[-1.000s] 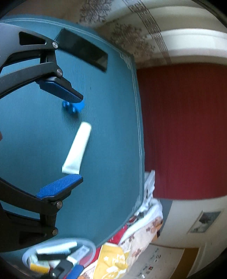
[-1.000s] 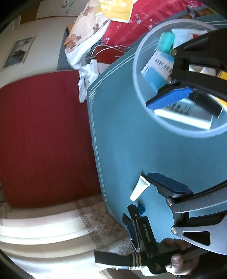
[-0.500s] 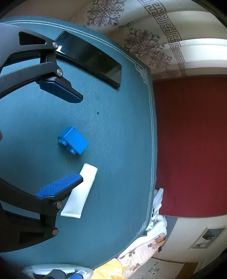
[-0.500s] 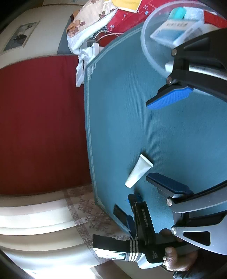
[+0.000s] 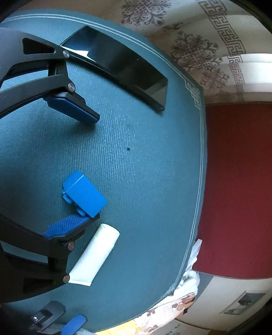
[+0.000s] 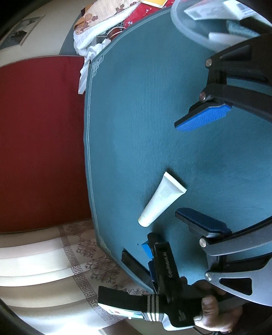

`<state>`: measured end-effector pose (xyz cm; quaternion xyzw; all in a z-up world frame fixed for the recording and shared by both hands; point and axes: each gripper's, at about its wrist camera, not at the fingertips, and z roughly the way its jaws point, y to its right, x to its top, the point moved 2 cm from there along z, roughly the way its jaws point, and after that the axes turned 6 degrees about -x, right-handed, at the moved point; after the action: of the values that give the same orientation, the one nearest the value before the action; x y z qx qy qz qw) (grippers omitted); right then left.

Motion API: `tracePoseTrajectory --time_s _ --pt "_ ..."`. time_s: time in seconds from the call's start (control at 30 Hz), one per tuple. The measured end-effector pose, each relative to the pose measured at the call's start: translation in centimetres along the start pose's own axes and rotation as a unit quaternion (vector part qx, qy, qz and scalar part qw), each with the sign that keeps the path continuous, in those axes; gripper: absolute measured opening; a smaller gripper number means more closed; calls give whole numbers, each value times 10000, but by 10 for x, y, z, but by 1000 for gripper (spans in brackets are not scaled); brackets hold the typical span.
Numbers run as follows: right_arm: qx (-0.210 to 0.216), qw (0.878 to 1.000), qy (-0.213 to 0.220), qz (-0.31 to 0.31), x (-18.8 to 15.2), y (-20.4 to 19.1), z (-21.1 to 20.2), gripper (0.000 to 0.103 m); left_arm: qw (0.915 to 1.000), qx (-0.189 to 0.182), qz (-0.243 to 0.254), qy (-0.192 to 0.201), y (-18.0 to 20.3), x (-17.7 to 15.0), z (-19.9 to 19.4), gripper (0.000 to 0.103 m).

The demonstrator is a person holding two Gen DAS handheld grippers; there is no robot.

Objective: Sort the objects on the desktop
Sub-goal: 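Move both tools back over the blue brick and white tube, then grasp the blue brick with left tool while right tool grasps the white tube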

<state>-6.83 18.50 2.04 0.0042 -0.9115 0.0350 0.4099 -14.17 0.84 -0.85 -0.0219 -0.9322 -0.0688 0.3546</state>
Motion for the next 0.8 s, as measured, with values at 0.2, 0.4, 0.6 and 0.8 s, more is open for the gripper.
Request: tracePoseTrajectory --time_s 0.2,0.4,0.6,0.8 --pt "40 9999 -69 -123 7 -10 20 79 9999 7 113 -17 5 -1 4 86" --pt "155 9997 -176 -77 14 -13 36 79 9999 30 131 38 4 0 2 67" --pt "208 9995 -176 -169 20 -20 42 79 9998 -60 156 108 3 0 -2 36" --pt "289 9987 -246 -344 22 -30 50 79 9996 -256 2 78 -1 -1 -6 34"
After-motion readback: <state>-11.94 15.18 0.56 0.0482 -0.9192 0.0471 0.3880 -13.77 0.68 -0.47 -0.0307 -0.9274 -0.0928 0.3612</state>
